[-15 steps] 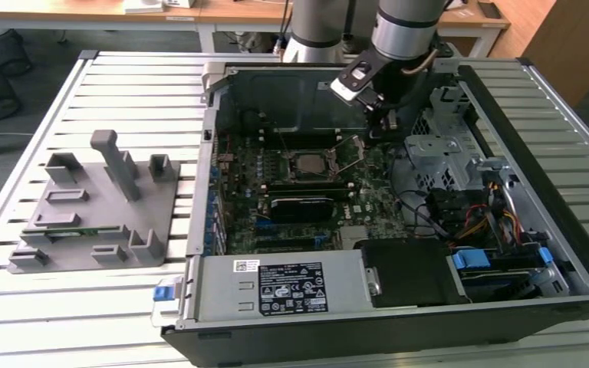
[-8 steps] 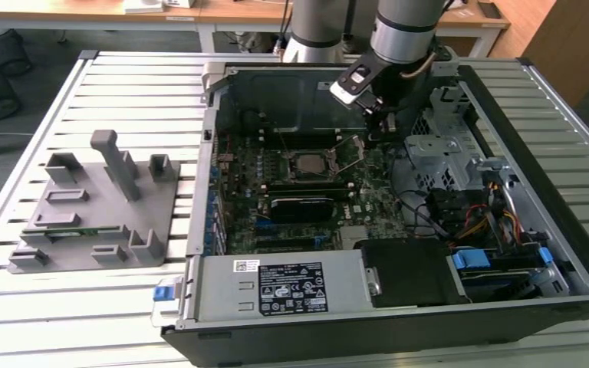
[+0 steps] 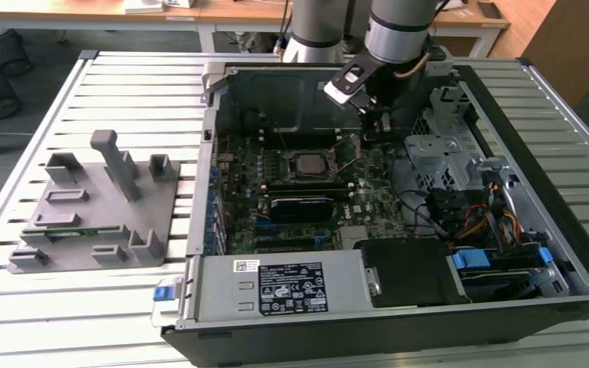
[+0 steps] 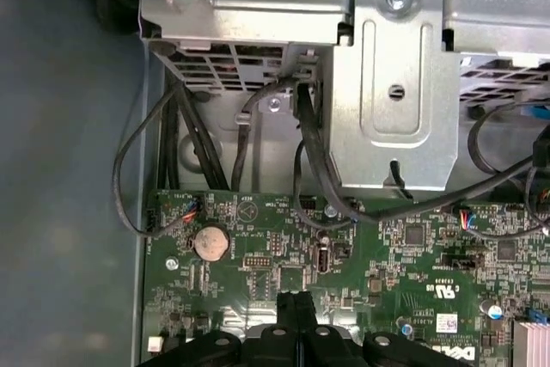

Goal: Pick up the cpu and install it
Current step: 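Close the cpu cover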

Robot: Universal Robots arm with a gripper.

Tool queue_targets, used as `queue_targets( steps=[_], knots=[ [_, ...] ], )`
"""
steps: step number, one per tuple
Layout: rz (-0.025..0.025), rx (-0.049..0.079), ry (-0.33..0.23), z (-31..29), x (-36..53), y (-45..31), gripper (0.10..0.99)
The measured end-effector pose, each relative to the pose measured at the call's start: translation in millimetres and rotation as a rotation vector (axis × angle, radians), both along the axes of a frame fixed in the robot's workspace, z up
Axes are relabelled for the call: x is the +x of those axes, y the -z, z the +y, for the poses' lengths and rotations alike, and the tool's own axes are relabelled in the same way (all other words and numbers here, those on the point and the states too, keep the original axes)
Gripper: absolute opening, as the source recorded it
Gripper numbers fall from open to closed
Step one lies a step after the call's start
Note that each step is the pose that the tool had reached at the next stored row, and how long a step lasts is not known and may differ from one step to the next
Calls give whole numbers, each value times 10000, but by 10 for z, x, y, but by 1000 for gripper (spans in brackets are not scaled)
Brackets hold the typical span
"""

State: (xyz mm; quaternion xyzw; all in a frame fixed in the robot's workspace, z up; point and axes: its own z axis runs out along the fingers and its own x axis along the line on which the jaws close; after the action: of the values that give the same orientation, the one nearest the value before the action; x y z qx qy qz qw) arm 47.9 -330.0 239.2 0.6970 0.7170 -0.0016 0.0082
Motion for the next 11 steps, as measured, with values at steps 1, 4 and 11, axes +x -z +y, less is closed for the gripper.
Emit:
queue_targets(
  steps=[1,4,11],
  knots=[
    [0,-1,-1,0,-14,0,106],
    [0,-1,-1,-1,-54,-1,106],
    [0,36,-1,0,-78,1,106]
  ],
)
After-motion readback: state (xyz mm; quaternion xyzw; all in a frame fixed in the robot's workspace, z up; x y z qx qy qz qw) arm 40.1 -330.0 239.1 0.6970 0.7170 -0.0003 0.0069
